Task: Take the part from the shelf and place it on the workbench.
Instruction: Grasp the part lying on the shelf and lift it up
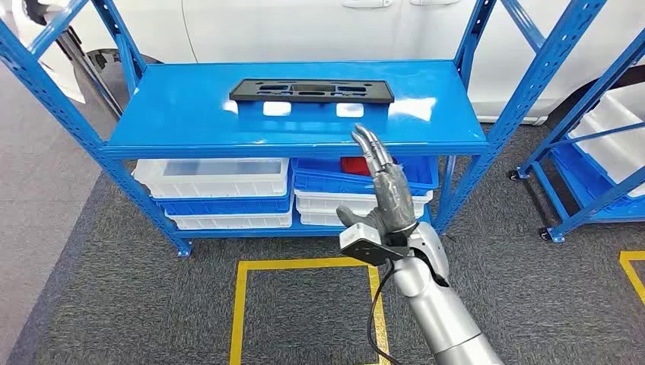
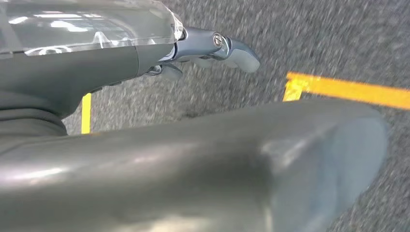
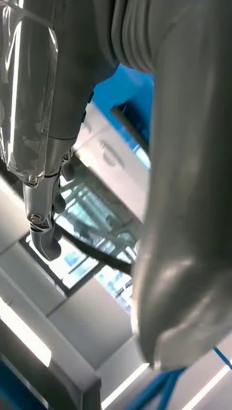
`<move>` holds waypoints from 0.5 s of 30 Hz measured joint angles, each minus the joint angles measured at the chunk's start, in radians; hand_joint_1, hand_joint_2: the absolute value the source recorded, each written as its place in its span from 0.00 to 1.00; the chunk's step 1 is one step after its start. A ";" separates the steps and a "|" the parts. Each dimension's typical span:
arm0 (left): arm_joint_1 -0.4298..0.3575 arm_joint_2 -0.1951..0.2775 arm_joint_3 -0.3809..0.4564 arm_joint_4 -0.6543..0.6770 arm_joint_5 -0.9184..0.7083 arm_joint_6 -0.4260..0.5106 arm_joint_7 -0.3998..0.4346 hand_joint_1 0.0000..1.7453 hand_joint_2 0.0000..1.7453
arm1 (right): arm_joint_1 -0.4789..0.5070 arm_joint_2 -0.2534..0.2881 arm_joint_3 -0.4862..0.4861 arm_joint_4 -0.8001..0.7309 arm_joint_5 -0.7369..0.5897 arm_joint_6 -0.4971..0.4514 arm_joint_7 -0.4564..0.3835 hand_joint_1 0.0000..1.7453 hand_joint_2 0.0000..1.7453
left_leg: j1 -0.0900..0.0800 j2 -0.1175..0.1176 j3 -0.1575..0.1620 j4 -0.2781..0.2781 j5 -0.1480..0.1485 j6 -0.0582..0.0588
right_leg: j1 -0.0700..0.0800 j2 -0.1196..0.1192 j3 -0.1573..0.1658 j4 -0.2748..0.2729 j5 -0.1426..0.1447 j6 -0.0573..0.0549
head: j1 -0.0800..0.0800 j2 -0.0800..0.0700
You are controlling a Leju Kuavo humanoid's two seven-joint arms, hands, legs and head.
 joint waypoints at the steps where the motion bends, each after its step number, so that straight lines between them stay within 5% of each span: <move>1: 0.000 -0.001 0.002 0.001 -0.002 0.000 -0.002 0.00 0.00 | -0.007 0.002 0.014 0.000 0.010 -0.006 0.004 0.00 0.00 | 0.000 -0.001 -0.002 0.007 -0.006 -0.003 | -0.002 0.000 0.002 -0.004 0.002 -0.003 | 0.000 0.000; 3: -0.001 -0.001 0.008 0.003 -0.007 0.001 -0.006 0.00 0.00 | -0.029 0.009 0.054 0.001 0.039 -0.023 0.016 0.00 0.00 | 0.003 -0.003 -0.027 0.064 -0.043 -0.012 | -0.006 -0.001 0.004 -0.010 0.005 -0.008 | 0.000 0.000; 5: -0.001 -0.001 0.016 0.005 -0.014 0.001 -0.010 0.00 0.00 | -0.053 0.018 0.103 0.008 0.076 -0.046 0.035 0.00 0.00 | 0.009 -0.003 -0.085 0.189 -0.103 -0.023 | -0.006 -0.001 0.004 -0.011 0.006 -0.010 | 0.000 0.000; 7: 0.000 -0.001 0.024 0.008 -0.021 0.002 -0.014 0.00 0.00 | -0.075 0.023 0.151 0.023 0.110 -0.067 0.055 0.00 0.00 | 0.015 -0.003 -0.129 0.275 -0.123 -0.031 | -0.008 -0.001 0.004 -0.011 0.005 -0.010 | 0.000 0.000; 9: -0.001 -0.001 0.031 0.011 -0.030 0.003 -0.020 0.00 0.00 | -0.101 0.029 0.199 0.043 0.145 -0.089 0.073 0.00 0.00 | 0.022 -0.003 -0.105 0.214 -0.068 -0.037 | -0.011 0.001 0.006 -0.009 0.003 -0.007 | 0.000 0.000; 11: -0.003 -0.001 0.039 0.014 -0.039 0.002 -0.025 0.00 0.00 | -0.130 0.038 0.240 0.065 0.178 -0.111 0.092 0.00 0.00 | 0.025 -0.004 -0.040 0.072 -0.003 -0.038 | -0.012 0.003 0.008 -0.006 -0.001 0.003 | 0.000 0.000; 13: -0.006 -0.001 0.044 0.017 -0.049 0.001 -0.029 0.00 0.00 | -0.159 0.046 0.272 0.089 0.209 -0.132 0.112 0.00 0.00 | 0.022 -0.006 -0.010 0.002 0.013 -0.029 | -0.010 0.005 0.005 -0.004 -0.001 0.015 | 0.000 0.000; 15: -0.008 -0.001 0.048 0.020 -0.057 -0.002 -0.032 0.00 0.00 | -0.180 0.051 0.297 0.112 0.232 -0.150 0.128 0.00 0.00 | 0.019 -0.008 -0.011 -0.001 0.011 -0.013 | -0.009 0.005 0.004 -0.007 0.000 0.027 | 0.000 0.000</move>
